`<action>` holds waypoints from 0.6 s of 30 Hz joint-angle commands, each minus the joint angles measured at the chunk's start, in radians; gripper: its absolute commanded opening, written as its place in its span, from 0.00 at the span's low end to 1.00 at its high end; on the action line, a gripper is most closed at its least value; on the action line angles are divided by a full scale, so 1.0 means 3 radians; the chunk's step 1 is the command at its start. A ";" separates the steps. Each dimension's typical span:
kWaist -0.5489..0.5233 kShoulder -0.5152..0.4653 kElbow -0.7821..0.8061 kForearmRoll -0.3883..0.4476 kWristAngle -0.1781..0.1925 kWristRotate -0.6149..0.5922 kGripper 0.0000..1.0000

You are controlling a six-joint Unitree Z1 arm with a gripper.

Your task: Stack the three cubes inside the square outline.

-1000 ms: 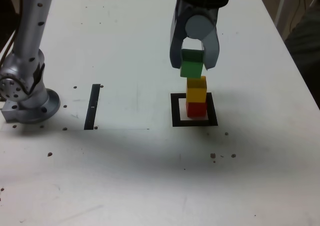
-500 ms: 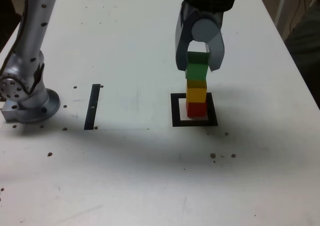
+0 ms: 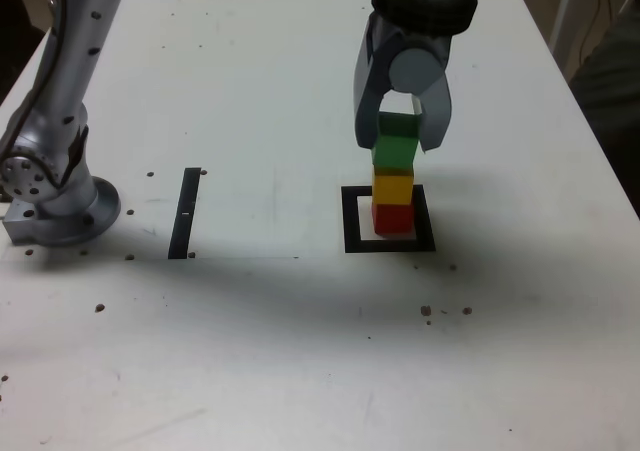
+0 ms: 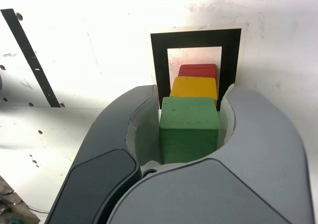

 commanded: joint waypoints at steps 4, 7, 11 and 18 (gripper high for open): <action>0.0015 0.0019 0.0022 0.0014 -0.0031 0.0034 0.99; 0.0016 0.0019 0.0032 0.0015 -0.0033 0.0044 1.00; 0.0016 0.0019 0.0036 0.0015 -0.0036 0.0058 1.00; 0.0016 -0.0021 0.0039 0.0014 -0.0028 0.0062 1.00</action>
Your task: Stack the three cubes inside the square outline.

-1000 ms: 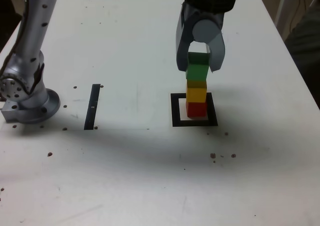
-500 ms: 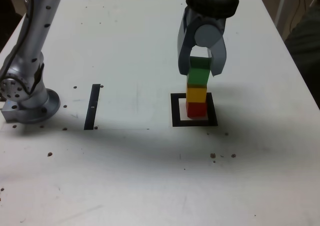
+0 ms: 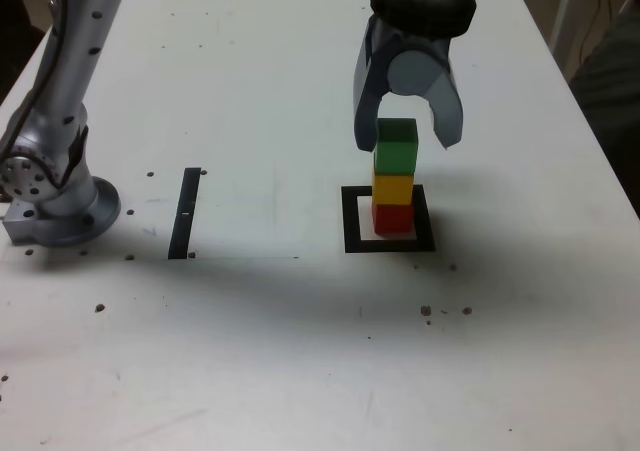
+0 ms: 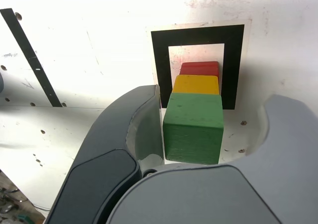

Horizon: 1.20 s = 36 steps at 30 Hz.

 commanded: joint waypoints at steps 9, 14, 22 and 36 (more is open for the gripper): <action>-0.0005 -0.0341 0.0117 0.0030 0.0137 0.0006 1.00; -0.0040 -0.0583 0.0228 0.0044 0.0246 0.0009 1.00; -0.0047 -0.1010 0.0745 0.0077 0.0324 0.0009 1.00; 0.0007 -0.1613 0.1876 -0.0131 0.0501 -0.0045 0.99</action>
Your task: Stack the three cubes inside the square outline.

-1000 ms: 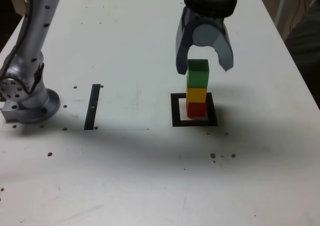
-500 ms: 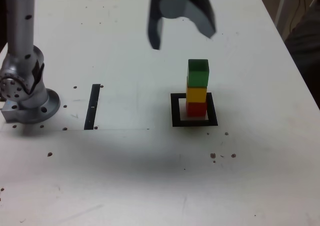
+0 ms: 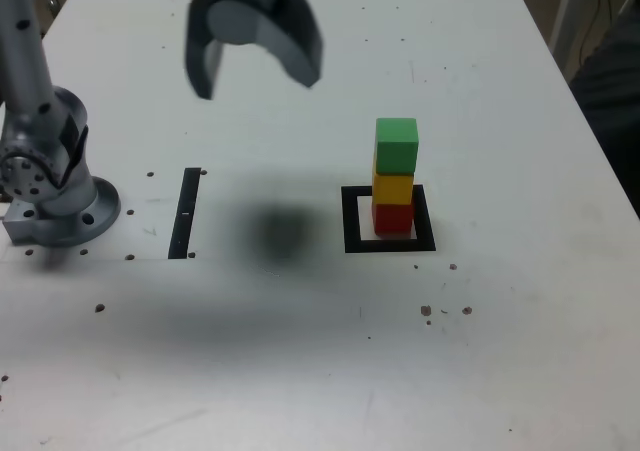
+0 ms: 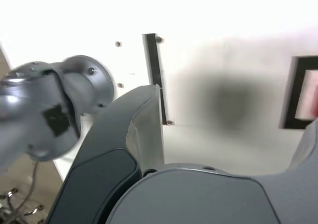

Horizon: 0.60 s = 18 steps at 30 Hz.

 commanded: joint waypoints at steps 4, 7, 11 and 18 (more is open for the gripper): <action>0.0003 -0.0257 0.0558 -0.0301 0.0085 -0.0007 0.99; 0.0003 -0.0372 0.0845 -0.0480 0.0083 -0.0007 0.99; 0.0003 -0.0482 0.1213 -0.0753 0.0026 -0.0007 0.99; 0.0003 -0.0543 0.1787 -0.1323 -0.0093 -0.0007 1.00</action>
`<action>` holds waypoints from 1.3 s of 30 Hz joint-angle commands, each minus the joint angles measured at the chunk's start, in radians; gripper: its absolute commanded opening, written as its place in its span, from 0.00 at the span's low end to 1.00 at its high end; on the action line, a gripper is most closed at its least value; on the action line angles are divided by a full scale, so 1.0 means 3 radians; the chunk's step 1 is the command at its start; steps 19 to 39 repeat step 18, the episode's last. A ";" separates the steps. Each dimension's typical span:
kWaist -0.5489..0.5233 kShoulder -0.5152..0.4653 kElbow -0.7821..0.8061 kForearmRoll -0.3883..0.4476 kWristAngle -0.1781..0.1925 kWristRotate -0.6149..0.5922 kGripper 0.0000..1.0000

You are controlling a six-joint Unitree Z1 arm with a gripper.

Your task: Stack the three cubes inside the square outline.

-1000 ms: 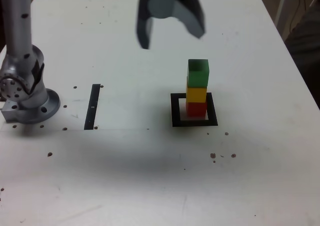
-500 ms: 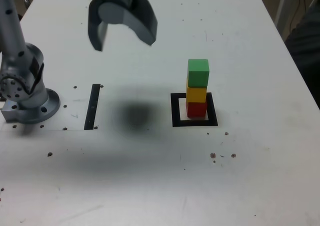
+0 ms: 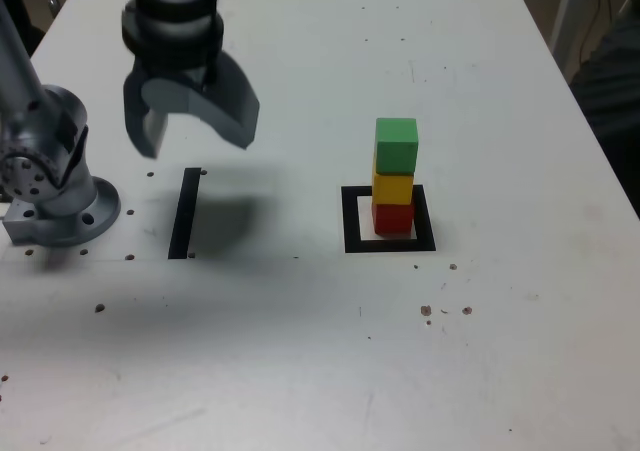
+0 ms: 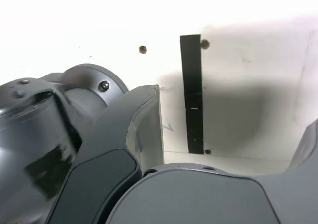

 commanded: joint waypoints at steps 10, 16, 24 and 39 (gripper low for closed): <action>0.0003 0.0010 0.0514 -0.0580 -0.0119 -0.0005 1.00; 0.0003 0.0000 0.0544 -0.0620 -0.0130 -0.0002 1.00; 0.0003 -0.0009 0.0542 -0.0618 -0.0131 -0.0001 1.00; 0.0003 -0.0009 0.0542 -0.0618 -0.0131 -0.0001 1.00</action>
